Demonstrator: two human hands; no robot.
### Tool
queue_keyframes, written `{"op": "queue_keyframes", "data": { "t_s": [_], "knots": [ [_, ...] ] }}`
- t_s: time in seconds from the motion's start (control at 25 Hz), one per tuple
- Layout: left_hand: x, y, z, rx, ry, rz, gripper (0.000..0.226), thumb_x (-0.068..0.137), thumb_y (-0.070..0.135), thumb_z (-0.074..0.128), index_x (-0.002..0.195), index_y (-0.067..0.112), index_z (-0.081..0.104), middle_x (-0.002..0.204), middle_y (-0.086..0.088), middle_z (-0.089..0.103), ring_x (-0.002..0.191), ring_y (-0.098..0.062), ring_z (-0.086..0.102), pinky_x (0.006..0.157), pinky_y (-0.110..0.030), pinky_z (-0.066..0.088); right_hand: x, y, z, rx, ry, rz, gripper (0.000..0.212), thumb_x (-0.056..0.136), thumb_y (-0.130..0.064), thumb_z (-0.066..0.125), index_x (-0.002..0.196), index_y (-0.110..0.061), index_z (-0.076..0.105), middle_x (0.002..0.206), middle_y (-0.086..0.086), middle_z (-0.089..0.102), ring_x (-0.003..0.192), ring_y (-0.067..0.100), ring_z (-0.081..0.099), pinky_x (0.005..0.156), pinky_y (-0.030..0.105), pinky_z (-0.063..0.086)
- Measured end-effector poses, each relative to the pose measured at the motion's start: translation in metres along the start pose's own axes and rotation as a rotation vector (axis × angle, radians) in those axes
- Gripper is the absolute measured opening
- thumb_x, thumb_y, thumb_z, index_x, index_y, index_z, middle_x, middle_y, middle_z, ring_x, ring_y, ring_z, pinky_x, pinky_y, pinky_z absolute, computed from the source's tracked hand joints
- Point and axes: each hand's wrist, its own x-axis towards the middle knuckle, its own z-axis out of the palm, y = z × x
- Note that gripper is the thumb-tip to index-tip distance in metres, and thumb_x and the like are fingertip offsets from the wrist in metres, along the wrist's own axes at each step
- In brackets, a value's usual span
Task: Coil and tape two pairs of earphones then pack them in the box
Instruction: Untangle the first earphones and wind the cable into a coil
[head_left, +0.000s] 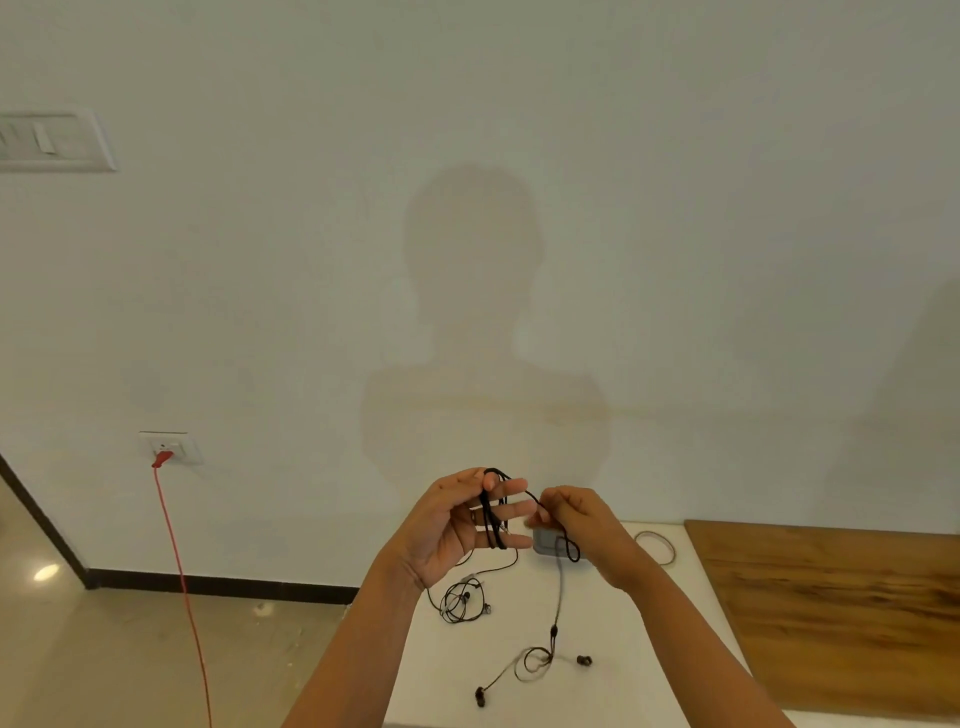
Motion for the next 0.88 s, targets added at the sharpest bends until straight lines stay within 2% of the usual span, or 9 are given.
{"op": "queue_keyframes", "data": {
  "t_s": [0.12,0.28,0.36,0.44,0.56,0.64,0.68,0.76,0.88],
  "knots": [
    [0.002,0.001,0.001,-0.012,0.014,0.018,0.026,0.099,0.010,0.039,0.080,0.004,0.054,0.110,-0.025,0.067,0.107,-0.042,0.063,0.079,-0.063,0.053,-0.004,0.004,0.004,0.321,-0.095,0.143,0.034,0.103,-0.024,0.036,0.079,-0.007,0.053,0.054,-0.004,0.051,0.043,0.011,0.031,0.048,0.021,0.039],
    [0.005,0.006,-0.001,-0.141,0.042,0.102,0.024,0.099,0.010,0.038,0.083,0.004,0.055,0.110,-0.023,0.068,0.106,-0.041,0.064,0.077,-0.063,0.053,-0.010,0.014,0.006,0.335,-0.151,0.022,0.030,0.100,-0.029,0.039,0.086,-0.009,0.056,0.061,0.000,0.038,0.051,0.013,0.024,0.049,0.022,0.030],
    [0.007,0.010,-0.003,-0.177,0.063,0.137,0.024,0.098,0.011,0.039,0.084,0.004,0.057,0.111,-0.022,0.067,0.107,-0.040,0.065,0.077,-0.061,0.054,-0.014,0.015,0.006,0.367,-0.096,-0.076,0.027,0.098,-0.028,0.042,0.089,-0.006,0.055,0.065,0.003,0.038,0.055,0.014,0.028,0.051,0.023,0.031],
    [0.010,0.013,-0.002,-0.181,0.078,0.157,0.025,0.099,0.012,0.039,0.085,0.004,0.058,0.113,-0.022,0.067,0.108,-0.038,0.064,0.077,-0.059,0.055,-0.013,0.015,0.006,0.271,-0.032,-0.177,0.020,0.096,-0.020,0.049,0.087,-0.005,0.060,0.073,0.004,0.052,0.062,0.014,0.047,0.059,0.021,0.042],
    [0.014,0.010,0.001,-0.166,0.088,0.174,0.026,0.100,0.012,0.038,0.088,0.003,0.059,0.115,-0.021,0.067,0.110,-0.036,0.064,0.078,-0.055,0.057,-0.009,0.015,0.012,0.000,0.055,-0.192,0.022,0.093,-0.016,0.055,0.077,-0.023,0.069,0.090,0.001,0.064,0.085,0.016,0.063,0.076,0.023,0.052],
    [0.019,0.006,0.002,-0.157,0.114,0.183,0.026,0.100,0.012,0.039,0.087,0.003,0.059,0.116,-0.020,0.067,0.110,-0.036,0.064,0.078,-0.056,0.057,-0.011,0.015,0.021,-0.010,0.043,-0.113,0.028,0.096,-0.016,0.050,0.074,-0.020,0.067,0.081,0.002,0.066,0.074,0.019,0.064,0.073,0.031,0.054],
    [0.022,0.004,0.001,-0.136,0.134,0.187,0.025,0.100,0.011,0.040,0.087,0.003,0.060,0.116,-0.019,0.067,0.110,-0.036,0.063,0.078,-0.057,0.056,-0.014,0.015,0.027,0.066,0.020,-0.058,0.030,0.098,-0.015,0.046,0.075,-0.013,0.065,0.073,0.005,0.063,0.061,0.019,0.060,0.064,0.034,0.053],
    [0.028,-0.001,-0.001,-0.043,0.184,0.193,0.022,0.099,0.010,0.043,0.087,0.003,0.061,0.118,-0.016,0.067,0.113,-0.034,0.062,0.082,-0.056,0.055,-0.022,0.011,0.036,0.135,-0.029,0.047,0.032,0.100,-0.016,0.043,0.077,-0.006,0.061,0.062,0.005,0.055,0.044,0.012,0.044,0.046,0.027,0.042],
    [0.032,-0.008,-0.006,0.117,0.241,0.208,0.016,0.097,0.010,0.048,0.087,0.006,0.061,0.114,-0.008,0.070,0.117,-0.029,0.060,0.087,-0.049,0.053,-0.030,0.001,0.037,0.021,-0.078,0.112,0.036,0.099,-0.026,0.046,0.069,-0.011,0.061,0.056,0.000,0.052,0.047,0.009,0.037,0.044,0.019,0.029]
  ]
}}
